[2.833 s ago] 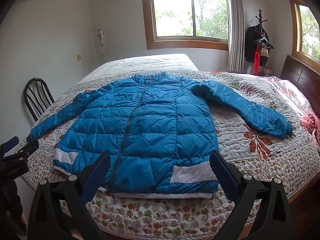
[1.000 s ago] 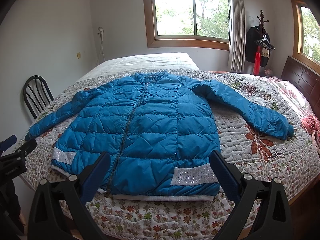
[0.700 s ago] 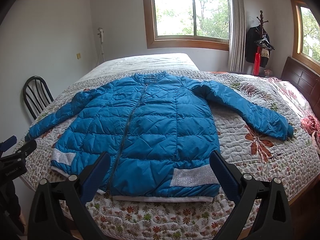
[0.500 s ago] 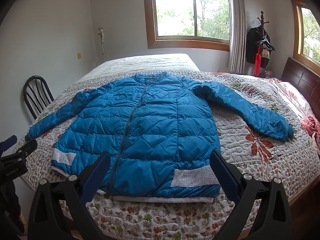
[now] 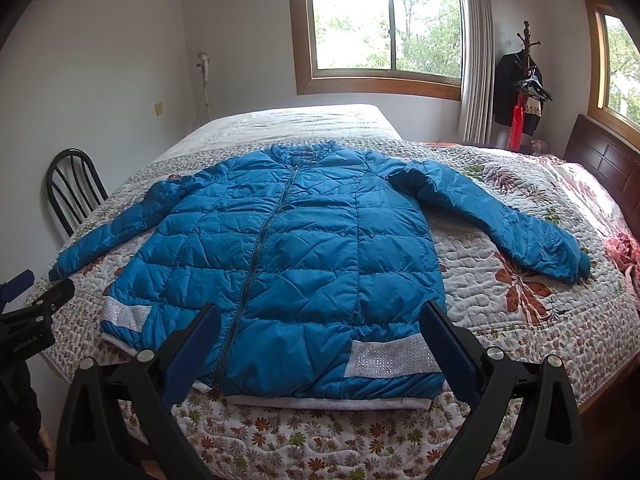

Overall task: Fold large clothes
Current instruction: 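Reach the right gripper to the blue jacket's sleeve cuff and grasp it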

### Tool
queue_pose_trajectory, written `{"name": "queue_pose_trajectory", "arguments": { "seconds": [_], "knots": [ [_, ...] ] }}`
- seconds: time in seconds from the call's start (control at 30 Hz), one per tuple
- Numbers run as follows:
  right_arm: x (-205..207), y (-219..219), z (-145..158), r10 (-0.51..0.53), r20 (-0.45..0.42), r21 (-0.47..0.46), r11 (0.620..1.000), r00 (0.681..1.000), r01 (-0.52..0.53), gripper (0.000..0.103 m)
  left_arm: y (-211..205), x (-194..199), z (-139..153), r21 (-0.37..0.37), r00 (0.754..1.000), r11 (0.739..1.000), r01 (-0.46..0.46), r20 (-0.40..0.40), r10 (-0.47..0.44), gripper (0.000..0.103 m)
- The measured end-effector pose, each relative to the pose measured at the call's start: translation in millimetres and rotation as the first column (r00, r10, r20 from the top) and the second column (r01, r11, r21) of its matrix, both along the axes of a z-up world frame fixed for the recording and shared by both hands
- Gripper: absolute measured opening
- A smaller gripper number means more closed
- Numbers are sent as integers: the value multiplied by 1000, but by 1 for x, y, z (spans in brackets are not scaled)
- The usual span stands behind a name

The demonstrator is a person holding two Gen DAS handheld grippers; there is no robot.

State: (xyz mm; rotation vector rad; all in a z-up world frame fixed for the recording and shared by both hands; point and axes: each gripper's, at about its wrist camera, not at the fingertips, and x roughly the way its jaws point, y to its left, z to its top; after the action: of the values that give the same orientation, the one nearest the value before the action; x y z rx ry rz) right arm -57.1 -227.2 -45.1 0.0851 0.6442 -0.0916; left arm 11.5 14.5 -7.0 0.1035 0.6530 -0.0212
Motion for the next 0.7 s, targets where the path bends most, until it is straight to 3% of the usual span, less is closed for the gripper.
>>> {"name": "queue_pose_trajectory", "arguments": {
  "seconds": [0.33,0.5,0.7],
  "knots": [
    [21,-12,-2,13,-24,22,1000,1000,-13,99,13,18,-3,-11,999,1000,-22,-28,21,100],
    [47,-50,-8,-27,-75,75,997,997,33,99,46,47,-14,5,991,993,-120,-66,120,100],
    [89,-121,-26,-134,-172,134,978,976,158,98,91,93,-45,37,966,976,-215,-140,218,100]
  ]
}}
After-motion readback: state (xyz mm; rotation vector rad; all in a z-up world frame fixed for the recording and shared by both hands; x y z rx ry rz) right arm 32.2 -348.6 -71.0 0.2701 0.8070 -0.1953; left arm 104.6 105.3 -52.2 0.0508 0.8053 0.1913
